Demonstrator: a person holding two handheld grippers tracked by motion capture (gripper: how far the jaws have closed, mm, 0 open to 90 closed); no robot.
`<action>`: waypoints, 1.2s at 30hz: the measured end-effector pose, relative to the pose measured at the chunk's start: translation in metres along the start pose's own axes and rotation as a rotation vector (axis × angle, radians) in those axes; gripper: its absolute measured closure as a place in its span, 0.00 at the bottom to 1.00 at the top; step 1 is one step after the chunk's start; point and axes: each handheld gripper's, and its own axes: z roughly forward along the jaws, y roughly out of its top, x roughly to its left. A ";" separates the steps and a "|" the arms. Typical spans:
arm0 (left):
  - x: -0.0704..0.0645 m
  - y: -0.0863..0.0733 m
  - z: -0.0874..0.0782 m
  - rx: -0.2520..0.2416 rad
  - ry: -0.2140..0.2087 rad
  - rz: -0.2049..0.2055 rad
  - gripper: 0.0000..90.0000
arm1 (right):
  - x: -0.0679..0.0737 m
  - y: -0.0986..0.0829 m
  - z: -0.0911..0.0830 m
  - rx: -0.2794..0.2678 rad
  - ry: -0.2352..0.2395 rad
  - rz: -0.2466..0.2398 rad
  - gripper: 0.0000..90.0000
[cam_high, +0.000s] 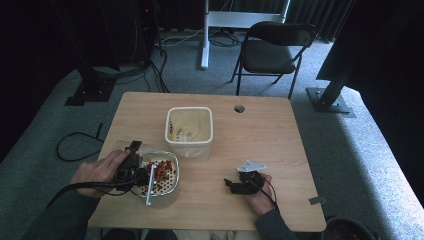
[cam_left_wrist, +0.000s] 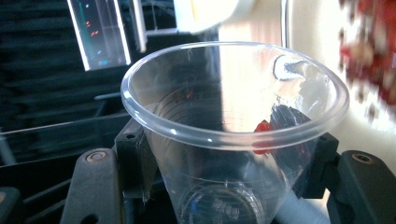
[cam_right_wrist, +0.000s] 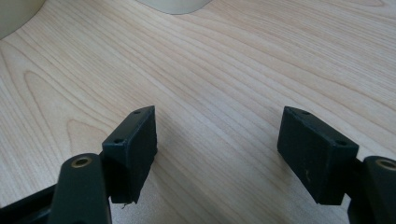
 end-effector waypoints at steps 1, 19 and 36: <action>0.001 0.001 0.002 -0.005 -0.002 -0.013 0.42 | 0.000 0.000 0.000 0.000 0.000 0.000 0.31; 0.079 0.014 0.075 -0.412 -0.342 -0.786 0.42 | 0.001 0.000 0.000 -0.001 0.002 -0.004 0.31; 0.101 0.007 0.166 -0.527 -0.796 -1.268 0.25 | 0.002 0.000 0.000 0.001 0.001 -0.003 0.31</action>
